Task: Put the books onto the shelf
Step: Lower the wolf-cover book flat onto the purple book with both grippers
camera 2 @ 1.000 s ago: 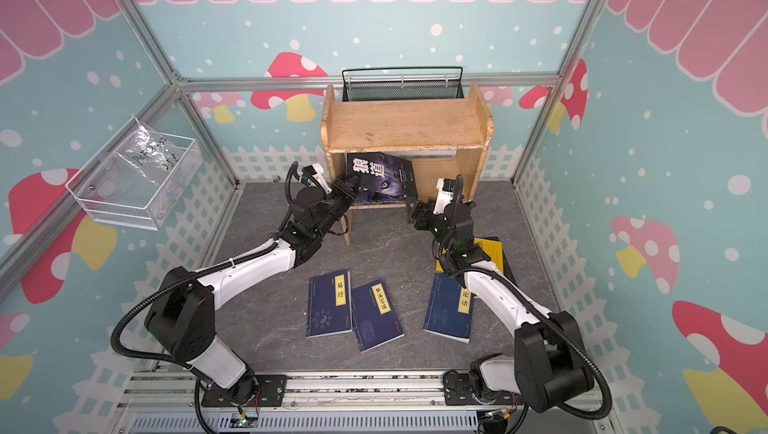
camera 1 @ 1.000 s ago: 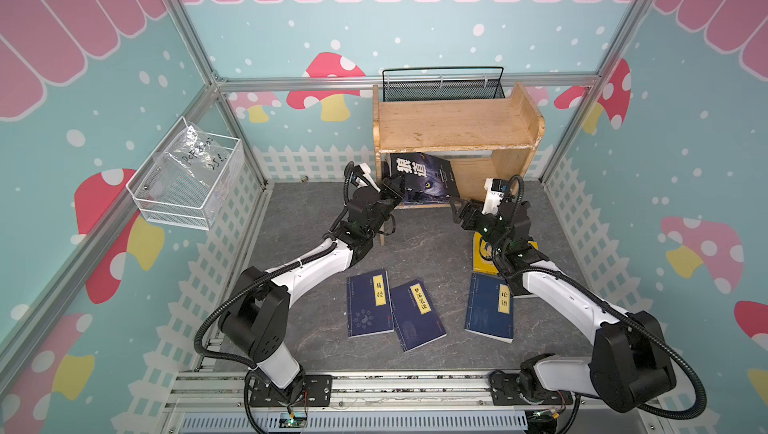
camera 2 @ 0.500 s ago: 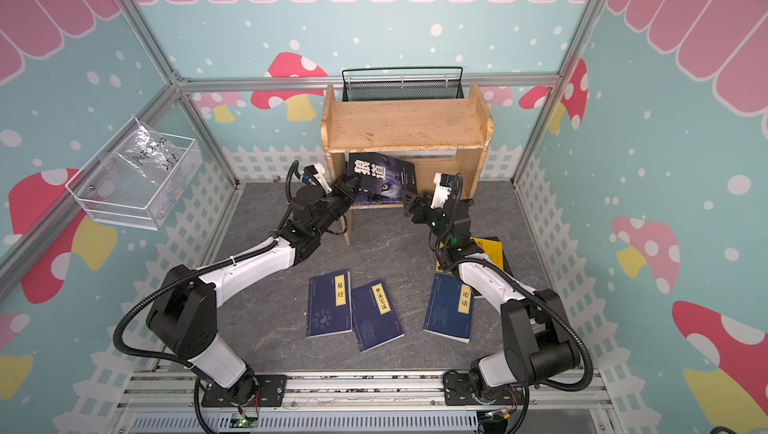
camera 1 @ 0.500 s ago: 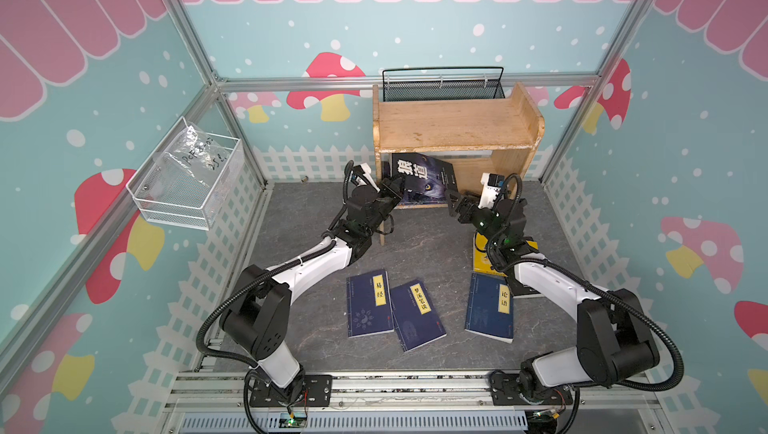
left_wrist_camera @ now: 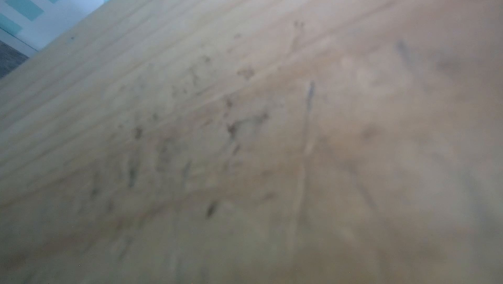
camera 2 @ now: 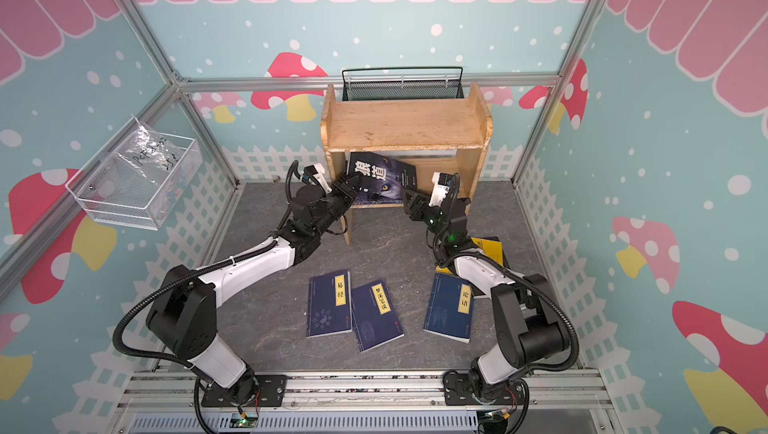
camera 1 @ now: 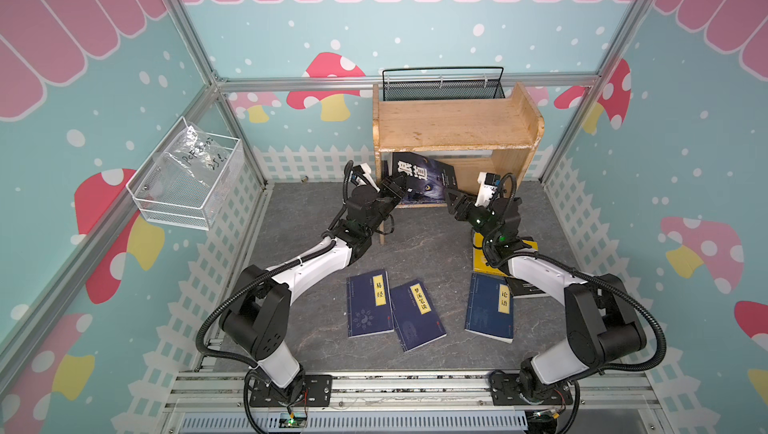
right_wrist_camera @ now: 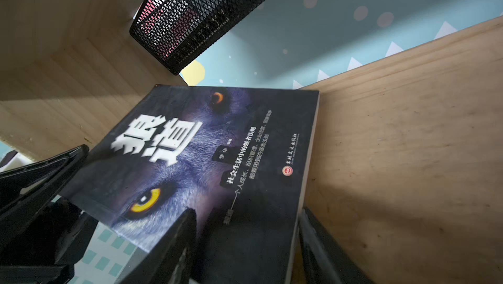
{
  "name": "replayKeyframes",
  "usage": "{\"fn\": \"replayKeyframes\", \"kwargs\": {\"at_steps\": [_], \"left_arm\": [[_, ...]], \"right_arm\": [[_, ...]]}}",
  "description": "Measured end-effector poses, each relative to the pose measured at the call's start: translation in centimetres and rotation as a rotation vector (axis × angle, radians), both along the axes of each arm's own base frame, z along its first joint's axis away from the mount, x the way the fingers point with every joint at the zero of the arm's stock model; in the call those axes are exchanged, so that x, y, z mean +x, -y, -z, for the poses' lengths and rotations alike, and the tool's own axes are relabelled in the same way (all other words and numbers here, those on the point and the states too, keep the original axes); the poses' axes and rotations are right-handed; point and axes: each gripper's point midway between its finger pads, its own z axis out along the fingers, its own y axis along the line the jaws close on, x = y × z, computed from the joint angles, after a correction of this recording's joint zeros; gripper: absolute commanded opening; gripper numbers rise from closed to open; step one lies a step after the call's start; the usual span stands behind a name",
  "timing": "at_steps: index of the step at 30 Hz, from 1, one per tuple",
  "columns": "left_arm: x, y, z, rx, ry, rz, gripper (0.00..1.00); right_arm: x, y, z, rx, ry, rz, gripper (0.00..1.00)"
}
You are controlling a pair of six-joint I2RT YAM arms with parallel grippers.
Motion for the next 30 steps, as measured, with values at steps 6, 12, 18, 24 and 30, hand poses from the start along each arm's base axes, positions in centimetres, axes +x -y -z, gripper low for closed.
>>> {"fn": "replayKeyframes", "kwargs": {"at_steps": [6,12,18,24,30], "left_arm": [[-0.1,-0.3,0.6,0.012,-0.031,-0.014,0.61],[-0.8,-0.9,0.6,0.029,-0.068,-0.033,0.84],[-2.4,-2.6,0.0,0.118,-0.093,-0.062,0.91],[-3.6,-7.5,-2.3,0.295,-0.041,-0.151,0.97],[-6.7,-8.7,-3.6,0.535,0.13,-0.051,0.99]], "right_arm": [[0.3,-0.1,0.2,0.02,-0.003,-0.001,0.58],[0.5,-0.4,0.3,0.038,-0.005,-0.014,0.56],[0.5,-0.5,0.3,0.045,-0.006,-0.017,0.56],[0.4,-0.5,0.2,0.045,-0.004,-0.018,0.56],[0.4,-0.5,0.2,0.042,-0.002,-0.02,0.59]]}}
